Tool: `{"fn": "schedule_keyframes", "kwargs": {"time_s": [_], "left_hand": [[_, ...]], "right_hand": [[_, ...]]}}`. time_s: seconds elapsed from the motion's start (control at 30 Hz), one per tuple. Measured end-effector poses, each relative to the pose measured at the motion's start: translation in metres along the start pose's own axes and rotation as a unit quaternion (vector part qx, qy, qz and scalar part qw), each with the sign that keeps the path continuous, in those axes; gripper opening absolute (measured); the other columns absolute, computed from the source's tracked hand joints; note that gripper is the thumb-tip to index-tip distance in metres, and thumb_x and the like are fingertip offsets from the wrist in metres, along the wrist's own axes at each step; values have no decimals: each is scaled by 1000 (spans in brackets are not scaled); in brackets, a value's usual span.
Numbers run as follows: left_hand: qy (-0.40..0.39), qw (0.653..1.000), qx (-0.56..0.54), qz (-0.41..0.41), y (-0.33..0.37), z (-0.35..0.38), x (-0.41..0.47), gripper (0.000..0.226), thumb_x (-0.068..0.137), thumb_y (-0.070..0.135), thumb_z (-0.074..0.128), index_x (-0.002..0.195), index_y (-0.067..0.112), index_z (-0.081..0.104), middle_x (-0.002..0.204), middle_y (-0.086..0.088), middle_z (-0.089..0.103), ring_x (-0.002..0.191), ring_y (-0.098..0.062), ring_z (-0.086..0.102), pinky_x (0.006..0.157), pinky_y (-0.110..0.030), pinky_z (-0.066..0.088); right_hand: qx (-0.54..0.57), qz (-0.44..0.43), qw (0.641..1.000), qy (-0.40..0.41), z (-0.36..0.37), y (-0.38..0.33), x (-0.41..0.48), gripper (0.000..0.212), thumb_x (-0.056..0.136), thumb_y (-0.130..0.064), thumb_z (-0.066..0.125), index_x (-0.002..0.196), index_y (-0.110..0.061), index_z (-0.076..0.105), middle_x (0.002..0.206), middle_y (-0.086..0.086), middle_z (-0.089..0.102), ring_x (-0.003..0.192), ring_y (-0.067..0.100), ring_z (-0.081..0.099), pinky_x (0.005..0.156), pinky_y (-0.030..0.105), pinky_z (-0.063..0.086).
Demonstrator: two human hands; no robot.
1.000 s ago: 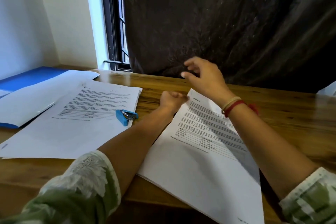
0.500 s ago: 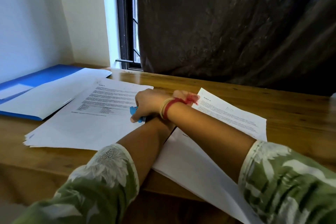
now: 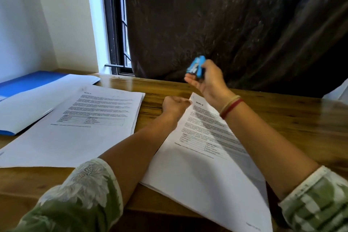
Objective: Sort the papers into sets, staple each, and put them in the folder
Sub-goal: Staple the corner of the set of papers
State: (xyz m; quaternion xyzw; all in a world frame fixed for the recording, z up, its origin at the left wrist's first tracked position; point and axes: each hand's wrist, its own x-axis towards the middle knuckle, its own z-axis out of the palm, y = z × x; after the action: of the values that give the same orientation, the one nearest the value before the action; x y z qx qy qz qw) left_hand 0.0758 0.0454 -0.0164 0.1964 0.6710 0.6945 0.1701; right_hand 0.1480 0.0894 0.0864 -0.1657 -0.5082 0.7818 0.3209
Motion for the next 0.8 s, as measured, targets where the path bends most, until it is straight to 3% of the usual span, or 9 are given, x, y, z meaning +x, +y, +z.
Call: {"fn": "schedule_keyframes", "kwargs": {"time_s": [0.1,0.2,0.27,0.37,0.47,0.6,0.8], "left_hand": [[-11,1000,8,-12,-3,0,1,9,85,16,71,89,8,72,89,-8,73,84,-24,70,79,-41,59],[-18,1000,9,-15,-2,0,-2,9,87,17,70,92,9,71,89,-4,74,79,-19,72,72,-37,60],[-13,1000,6,-17,-1,0,-3,8,87,16,70,90,8,71,87,-5,75,76,-19,73,70,-37,61],[-3,1000,11,-12,-2,0,-3,6,86,13,70,87,8,71,86,-8,74,78,-22,73,73,-40,60],[4,1000,22,4,-4,2,-3,4,85,12,71,82,10,72,85,-8,74,80,-22,72,76,-41,60],[8,999,39,24,-3,4,-6,4,86,14,70,86,10,72,89,-5,74,80,-17,72,74,-37,60],[35,991,95,87,-1,8,-10,5,87,14,69,87,10,72,90,-4,72,82,-13,69,73,-28,58]], "right_hand": [[48,3,997,63,-44,-6,19,33,100,-17,41,127,0,48,88,15,55,71,20,59,56,27,57],[-43,5,994,98,-68,6,28,35,96,-17,58,127,-4,51,94,9,57,76,14,60,72,25,58],[-124,-4,985,122,-77,19,31,35,95,-12,58,129,-5,50,91,7,59,75,10,61,77,25,57],[-175,-15,975,134,-83,32,33,31,95,-10,58,125,-6,51,86,7,62,69,10,61,74,24,57],[-208,-45,966,149,-87,37,33,30,93,-13,61,122,-9,53,97,11,64,74,12,63,67,21,57],[-331,-85,922,180,-91,44,38,37,89,-23,66,123,-12,57,111,8,64,97,18,65,83,32,58],[-406,-126,889,169,-88,49,34,32,89,-25,66,116,-10,59,104,5,61,90,17,59,73,30,51]]}}
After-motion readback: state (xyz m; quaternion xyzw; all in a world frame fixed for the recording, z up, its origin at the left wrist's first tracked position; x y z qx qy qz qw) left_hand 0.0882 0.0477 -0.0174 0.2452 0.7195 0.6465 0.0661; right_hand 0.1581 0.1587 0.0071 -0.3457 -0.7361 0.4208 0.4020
